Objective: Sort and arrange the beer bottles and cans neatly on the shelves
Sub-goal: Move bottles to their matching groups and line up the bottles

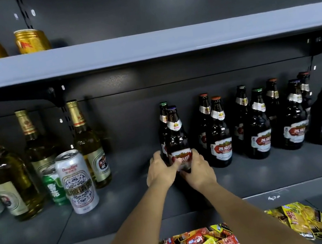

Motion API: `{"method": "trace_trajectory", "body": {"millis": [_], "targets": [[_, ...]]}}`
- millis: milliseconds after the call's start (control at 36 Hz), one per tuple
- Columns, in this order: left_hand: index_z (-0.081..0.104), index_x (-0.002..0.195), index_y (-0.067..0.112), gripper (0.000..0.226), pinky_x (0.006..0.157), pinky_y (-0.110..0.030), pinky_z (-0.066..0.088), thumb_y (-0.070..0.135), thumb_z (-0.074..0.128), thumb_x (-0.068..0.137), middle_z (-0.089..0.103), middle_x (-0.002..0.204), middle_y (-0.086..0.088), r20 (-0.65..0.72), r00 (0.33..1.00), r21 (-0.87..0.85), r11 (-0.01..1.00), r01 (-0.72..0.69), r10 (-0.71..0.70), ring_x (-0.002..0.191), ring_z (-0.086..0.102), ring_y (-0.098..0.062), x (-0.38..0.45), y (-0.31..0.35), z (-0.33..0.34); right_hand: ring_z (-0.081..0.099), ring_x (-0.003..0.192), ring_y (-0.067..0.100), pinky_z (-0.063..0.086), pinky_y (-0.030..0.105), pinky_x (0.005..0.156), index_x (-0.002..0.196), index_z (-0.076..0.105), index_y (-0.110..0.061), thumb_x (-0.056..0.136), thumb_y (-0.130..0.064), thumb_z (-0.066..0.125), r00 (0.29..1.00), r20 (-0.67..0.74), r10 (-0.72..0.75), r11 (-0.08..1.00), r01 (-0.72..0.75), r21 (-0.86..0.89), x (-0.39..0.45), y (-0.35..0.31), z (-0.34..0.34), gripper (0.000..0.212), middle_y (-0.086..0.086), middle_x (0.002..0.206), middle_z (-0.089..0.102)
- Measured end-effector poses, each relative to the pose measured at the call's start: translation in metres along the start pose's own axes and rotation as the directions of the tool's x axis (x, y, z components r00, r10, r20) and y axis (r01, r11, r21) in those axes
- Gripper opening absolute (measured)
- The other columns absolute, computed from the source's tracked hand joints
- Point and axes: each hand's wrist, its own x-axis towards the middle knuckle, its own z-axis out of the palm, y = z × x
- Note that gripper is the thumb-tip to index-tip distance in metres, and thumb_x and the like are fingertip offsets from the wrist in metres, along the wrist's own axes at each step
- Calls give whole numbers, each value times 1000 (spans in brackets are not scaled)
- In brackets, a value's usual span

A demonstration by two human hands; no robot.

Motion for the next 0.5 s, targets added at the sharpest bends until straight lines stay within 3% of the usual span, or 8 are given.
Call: {"method": "trace_trajectory", "body": {"millis": [167, 361, 500], "targets": [[33, 147, 14, 63, 104, -40, 39, 53, 41, 98, 38, 148, -9, 3, 998, 207, 976, 60, -62, 133, 41, -28, -27, -21, -32, 42, 130, 29, 38, 43, 103, 146, 26, -15, 89, -33, 63, 999, 36, 29, 993, -25, -113, -17, -1, -2, 70, 8, 141, 43], [36, 145, 14, 61, 108, -42, 35, 54, 37, 99, 43, 145, -11, -80, 996, 382, 921, 74, -47, 132, 42, -31, -73, -54, -82, 42, 129, 31, 37, 43, 101, 137, 36, -13, 91, -36, 59, 999, -6, 40, 986, -40, -161, -50, -22, -3, 56, 10, 138, 45], [35, 146, 15, 62, 110, -42, 31, 56, 35, 99, 42, 147, -7, -117, 992, 500, 860, 106, -55, 135, 39, -27, -111, -89, -131, 40, 130, 31, 35, 44, 102, 140, 34, -15, 93, -38, 55, 997, 61, -49, 981, 60, -186, -83, -62, 15, 56, 9, 142, 41]]}}
